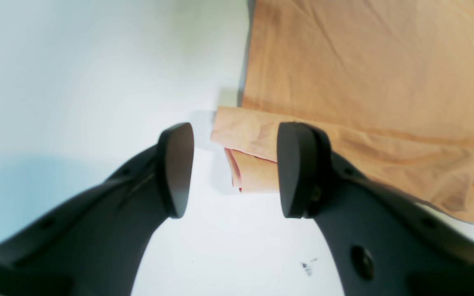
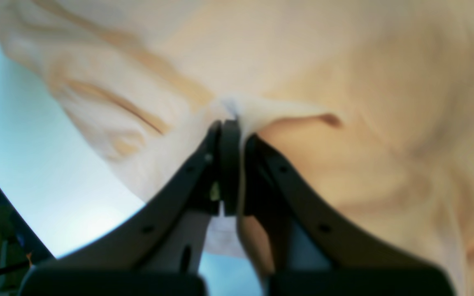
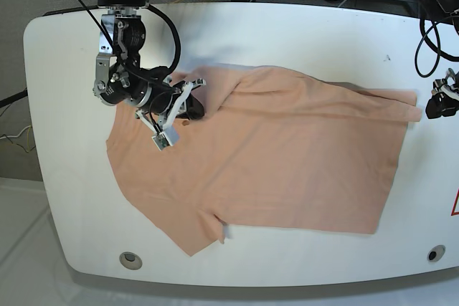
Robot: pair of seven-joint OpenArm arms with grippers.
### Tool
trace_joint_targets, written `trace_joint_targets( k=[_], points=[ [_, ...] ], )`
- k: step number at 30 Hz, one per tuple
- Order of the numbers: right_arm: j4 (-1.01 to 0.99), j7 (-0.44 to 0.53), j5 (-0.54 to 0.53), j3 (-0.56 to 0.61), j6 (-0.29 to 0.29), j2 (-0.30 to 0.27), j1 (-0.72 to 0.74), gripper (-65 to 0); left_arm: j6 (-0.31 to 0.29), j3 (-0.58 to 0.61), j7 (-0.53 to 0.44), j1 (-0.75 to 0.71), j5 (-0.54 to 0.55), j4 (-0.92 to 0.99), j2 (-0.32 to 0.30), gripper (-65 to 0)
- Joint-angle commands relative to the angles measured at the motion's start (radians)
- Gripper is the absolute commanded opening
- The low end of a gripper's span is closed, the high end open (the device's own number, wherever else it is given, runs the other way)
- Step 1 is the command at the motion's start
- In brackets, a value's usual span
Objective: Fold the T-shirt properly
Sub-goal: 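Move the right gripper inward over the shirt to grasp the folded fabric, then pull the grasped fabric with the right gripper back toward the shirt's edge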
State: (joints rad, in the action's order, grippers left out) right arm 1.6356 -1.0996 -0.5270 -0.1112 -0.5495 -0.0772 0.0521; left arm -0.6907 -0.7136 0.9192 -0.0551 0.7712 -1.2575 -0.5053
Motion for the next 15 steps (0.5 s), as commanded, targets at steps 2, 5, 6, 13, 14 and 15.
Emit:
trace_joint_targets(
  k=[2,5,6,13,14,15],
  points=[
    [0.021,0.014,-0.018,-0.002,0.003,-0.002,0.047,-65.0,-0.007,-0.007,-0.019,0.01,0.02,-0.018,-0.028,-34.5],
    [0.019,0.014,-0.017,-0.002,0.004,0.0,0.062,-65.0,-0.007,-0.007,-0.019,0.01,0.02,-0.018,-0.028,-34.5],
    [0.019,0.014,-0.015,-0.002,0.004,0.0,0.07,-65.0,-0.007,-0.007,-0.019,0.008,0.02,-0.018,-0.028,-34.5],
    [0.013,0.023,-0.006,-0.008,0.006,-0.002,0.099,-65.0,-0.007,-0.007,-0.019,-0.002,0.021,-0.018,-0.028,-34.5],
    [0.013,0.026,-0.006,-0.009,0.006,-0.003,0.102,-65.0,-0.007,-0.007,-0.019,-0.002,0.021,-0.018,-0.028,-34.5],
    [0.013,0.031,-0.006,-0.009,0.006,-0.005,0.107,-65.0,-0.007,-0.007,-0.019,-0.002,0.021,-0.018,-0.028,-34.5]
  ],
)
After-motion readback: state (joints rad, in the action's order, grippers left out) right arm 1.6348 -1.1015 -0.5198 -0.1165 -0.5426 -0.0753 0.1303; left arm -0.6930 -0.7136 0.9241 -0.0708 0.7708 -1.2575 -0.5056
